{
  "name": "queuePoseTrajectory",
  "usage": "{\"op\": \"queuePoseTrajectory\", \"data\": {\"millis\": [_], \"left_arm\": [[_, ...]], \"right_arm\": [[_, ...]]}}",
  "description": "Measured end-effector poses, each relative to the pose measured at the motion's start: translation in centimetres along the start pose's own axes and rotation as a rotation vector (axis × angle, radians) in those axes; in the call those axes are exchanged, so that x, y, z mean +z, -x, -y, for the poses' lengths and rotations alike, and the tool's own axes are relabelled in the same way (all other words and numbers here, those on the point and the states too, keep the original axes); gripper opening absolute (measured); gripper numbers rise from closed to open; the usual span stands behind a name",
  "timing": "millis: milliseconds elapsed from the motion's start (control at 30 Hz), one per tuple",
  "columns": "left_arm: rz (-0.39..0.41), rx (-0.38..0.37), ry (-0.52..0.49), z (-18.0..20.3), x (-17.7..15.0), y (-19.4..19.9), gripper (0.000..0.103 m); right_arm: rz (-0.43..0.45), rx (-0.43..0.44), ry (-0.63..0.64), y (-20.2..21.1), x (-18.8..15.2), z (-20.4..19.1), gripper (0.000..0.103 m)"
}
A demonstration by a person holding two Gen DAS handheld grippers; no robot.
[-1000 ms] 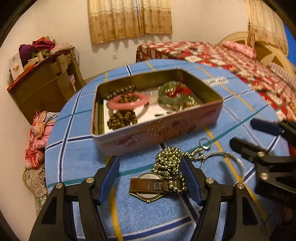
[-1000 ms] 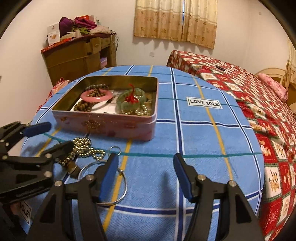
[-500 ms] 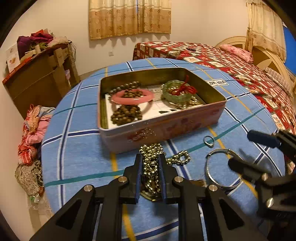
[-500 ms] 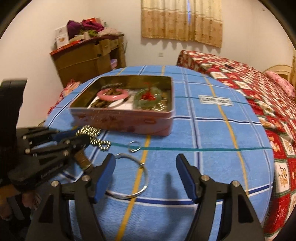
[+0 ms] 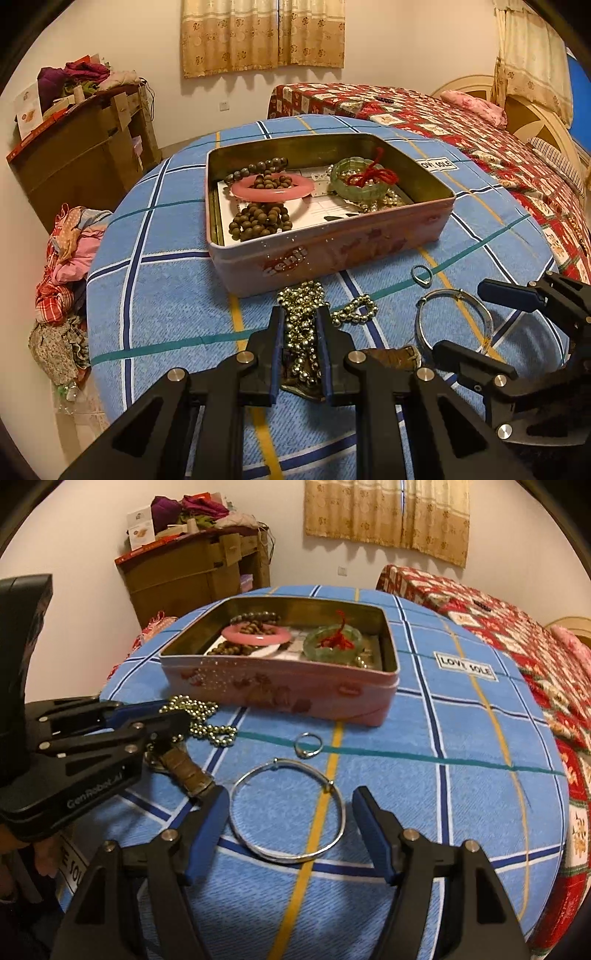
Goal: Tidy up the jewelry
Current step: 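Lift the gold chain with the left gripper while the right gripper grasps the silver bangle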
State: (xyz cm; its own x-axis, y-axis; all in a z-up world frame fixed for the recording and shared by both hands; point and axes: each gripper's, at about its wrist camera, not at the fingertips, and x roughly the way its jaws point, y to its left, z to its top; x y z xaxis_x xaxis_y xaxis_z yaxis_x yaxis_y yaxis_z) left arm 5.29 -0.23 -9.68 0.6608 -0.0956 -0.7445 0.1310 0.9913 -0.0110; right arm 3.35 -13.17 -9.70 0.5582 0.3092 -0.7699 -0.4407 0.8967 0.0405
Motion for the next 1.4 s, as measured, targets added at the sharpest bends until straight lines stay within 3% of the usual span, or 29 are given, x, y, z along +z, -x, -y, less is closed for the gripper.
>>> {"op": "queuePoseTrajectory", "data": {"millis": [567, 1400], "left_arm": [[-0.004, -0.023, 0.001, 0.2, -0.1, 0.3, 0.017], [0.142, -0.048, -0.019, 1.0, 3.2, 6.0, 0.016]], "right_arm": [[-0.004, -0.019, 0.008, -0.2, -0.2, -0.1, 0.070], [0.131, -0.060, -0.019, 3.2, 2.5, 1.2, 0.070]]}}
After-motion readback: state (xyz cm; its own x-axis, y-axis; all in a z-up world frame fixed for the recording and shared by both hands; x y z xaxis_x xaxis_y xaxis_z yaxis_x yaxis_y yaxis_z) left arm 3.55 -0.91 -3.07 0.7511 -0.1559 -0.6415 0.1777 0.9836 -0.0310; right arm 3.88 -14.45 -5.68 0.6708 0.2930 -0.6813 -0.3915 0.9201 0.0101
